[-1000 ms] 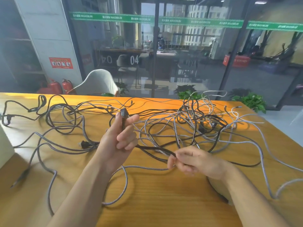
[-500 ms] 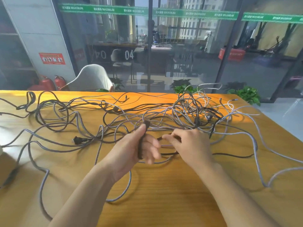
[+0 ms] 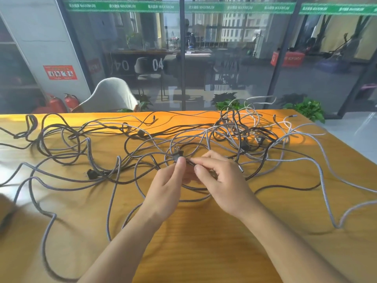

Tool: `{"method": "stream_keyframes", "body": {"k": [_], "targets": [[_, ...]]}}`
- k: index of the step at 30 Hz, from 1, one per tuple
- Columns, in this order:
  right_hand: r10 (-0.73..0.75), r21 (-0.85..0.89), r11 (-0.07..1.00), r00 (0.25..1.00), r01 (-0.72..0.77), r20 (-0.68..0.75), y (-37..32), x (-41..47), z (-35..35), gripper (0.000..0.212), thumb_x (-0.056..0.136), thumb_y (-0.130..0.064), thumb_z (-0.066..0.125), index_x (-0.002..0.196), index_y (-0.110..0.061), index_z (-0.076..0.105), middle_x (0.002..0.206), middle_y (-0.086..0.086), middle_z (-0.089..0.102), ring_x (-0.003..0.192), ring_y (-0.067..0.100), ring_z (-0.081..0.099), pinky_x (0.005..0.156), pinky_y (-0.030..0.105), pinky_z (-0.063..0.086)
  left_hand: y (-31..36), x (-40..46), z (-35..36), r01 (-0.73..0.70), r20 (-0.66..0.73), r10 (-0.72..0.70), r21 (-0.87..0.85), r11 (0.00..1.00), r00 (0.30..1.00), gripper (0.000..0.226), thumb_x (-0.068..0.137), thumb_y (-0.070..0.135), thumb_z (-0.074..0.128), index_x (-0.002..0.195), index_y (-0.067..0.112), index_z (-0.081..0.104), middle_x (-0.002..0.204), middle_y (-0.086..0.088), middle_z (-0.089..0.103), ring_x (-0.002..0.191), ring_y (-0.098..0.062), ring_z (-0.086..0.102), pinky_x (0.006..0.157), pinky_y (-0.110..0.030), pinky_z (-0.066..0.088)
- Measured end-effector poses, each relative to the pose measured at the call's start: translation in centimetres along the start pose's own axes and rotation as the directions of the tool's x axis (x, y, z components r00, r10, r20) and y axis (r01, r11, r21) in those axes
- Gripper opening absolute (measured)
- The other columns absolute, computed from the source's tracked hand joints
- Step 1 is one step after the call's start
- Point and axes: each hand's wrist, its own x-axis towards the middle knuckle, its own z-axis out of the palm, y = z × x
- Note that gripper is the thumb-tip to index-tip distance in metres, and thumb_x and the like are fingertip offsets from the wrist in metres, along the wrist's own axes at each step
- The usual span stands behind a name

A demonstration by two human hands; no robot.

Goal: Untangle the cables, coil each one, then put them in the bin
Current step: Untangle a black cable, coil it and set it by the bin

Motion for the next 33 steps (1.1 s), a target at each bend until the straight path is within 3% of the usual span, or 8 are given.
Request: {"method": "stream_keyframes", "body": {"k": [5,11,14,18,23,27,30,33], "targets": [[0.074,0.272,0.961,0.993,-0.044,-0.097,-1.0,-0.4,0.9,0.013,0.092,-0.017,0.08,0.104,-0.013,0.079,0.095,-0.002,0.08,0.087,0.018,0.079,0.084,0.042,0.064,0.1,-0.2,0.1,0.03,0.01,-0.029,-0.093,0.995,1.0,0.051,0.112,0.041,0.034,0.113,0.015,0.077,0.111,-0.003,0.079,0.114,-0.019,0.071,0.104,-0.036,0.051],[0.031,0.28,0.959,0.999,-0.034,0.016,-0.8,-0.4,0.3,0.008,0.1,-0.021,0.069,0.102,-0.017,0.076,0.097,-0.003,0.08,0.091,0.017,0.077,0.089,0.037,0.061,0.3,0.2,-0.5,-0.01,-0.135,-0.029,-0.275,0.961,0.99,0.042,0.111,0.04,0.044,0.112,0.021,0.081,0.108,-0.019,0.076,0.107,-0.035,0.07,0.109,-0.063,0.043],[0.02,0.116,0.993,1.0,-0.022,0.018,-0.1,-0.2,0.3,0.015,0.105,-0.032,0.062,0.1,-0.023,0.073,0.093,-0.006,0.077,0.093,0.016,0.075,0.089,0.042,0.059,0.7,0.2,-1.1,-0.046,-0.196,-0.03,-0.368,0.929,0.98,0.042,0.111,0.035,0.042,0.111,0.014,0.079,0.108,-0.014,0.078,0.106,-0.032,0.072,0.109,-0.057,0.046],[-0.056,-0.07,0.995,0.992,0.065,0.112,1.0,-0.2,0.5,0.028,0.108,-0.041,0.051,0.101,-0.024,0.071,0.099,-0.012,0.072,0.1,0.012,0.07,0.084,0.043,0.055,1.3,0.3,-1.9,-0.083,-0.229,-0.036,-0.488,0.869,0.973,0.044,0.11,0.033,0.039,0.111,0.005,0.074,0.104,-0.016,0.078,0.105,-0.027,0.074,0.103,-0.045,0.051],[-0.186,-0.108,0.976,0.982,0.189,0.036,0.5,-0.4,1.3,0.027,0.108,-0.035,0.053,0.096,-0.019,0.071,0.084,-0.01,0.068,0.079,0.013,0.063,0.069,0.035,0.05,1.3,0.1,-1.6,-0.029,-0.091,-0.016,-0.472,0.881,0.996,0.052,0.103,0.043,0.041,0.113,0.004,0.074,0.107,-0.018,0.077,0.1,-0.027,0.074,0.085,-0.034,0.058],[-0.195,-0.078,0.975,0.973,0.206,0.123,-0.2,-0.6,2.0,0.022,0.105,-0.031,0.058,0.09,-0.02,0.07,0.074,-0.01,0.063,0.066,0.012,0.055,0.061,0.03,0.044,1.5,-0.1,-1.7,0.049,-0.045,-0.08,-0.472,0.88,0.996,0.043,0.106,0.037,0.044,0.099,0.008,0.075,0.093,-0.013,0.077,0.078,-0.022,0.068,0.065,-0.035,0.049],[-0.162,0.014,0.986,0.952,0.164,0.258,-0.6,-0.7,1.6,0.028,0.108,-0.027,0.053,0.085,-0.019,0.067,0.077,-0.008,0.065,0.073,0.018,0.062,0.07,0.042,0.051,1.7,-0.1,-2.1,0.07,-0.023,-0.092,-0.481,0.874,0.995,0.039,0.106,0.038,0.046,0.088,0.015,0.071,0.08,-0.009,0.067,0.065,-0.027,0.056,0.059,-0.039,0.033],[-0.106,0.079,0.993,0.926,0.082,0.363,-0.6,-0.7,1.0,0.032,0.109,-0.03,0.051,0.086,-0.02,0.071,0.086,-0.005,0.072,0.09,0.022,0.071,0.085,0.05,0.056,2.2,-0.3,-2.2,0.091,0.047,-0.077,-0.508,0.857,0.996,0.039,0.105,0.043,0.047,0.076,0.021,0.062,0.074,-0.008,0.055,0.058,-0.027,0.048,0.052,-0.038,0.031]]}}
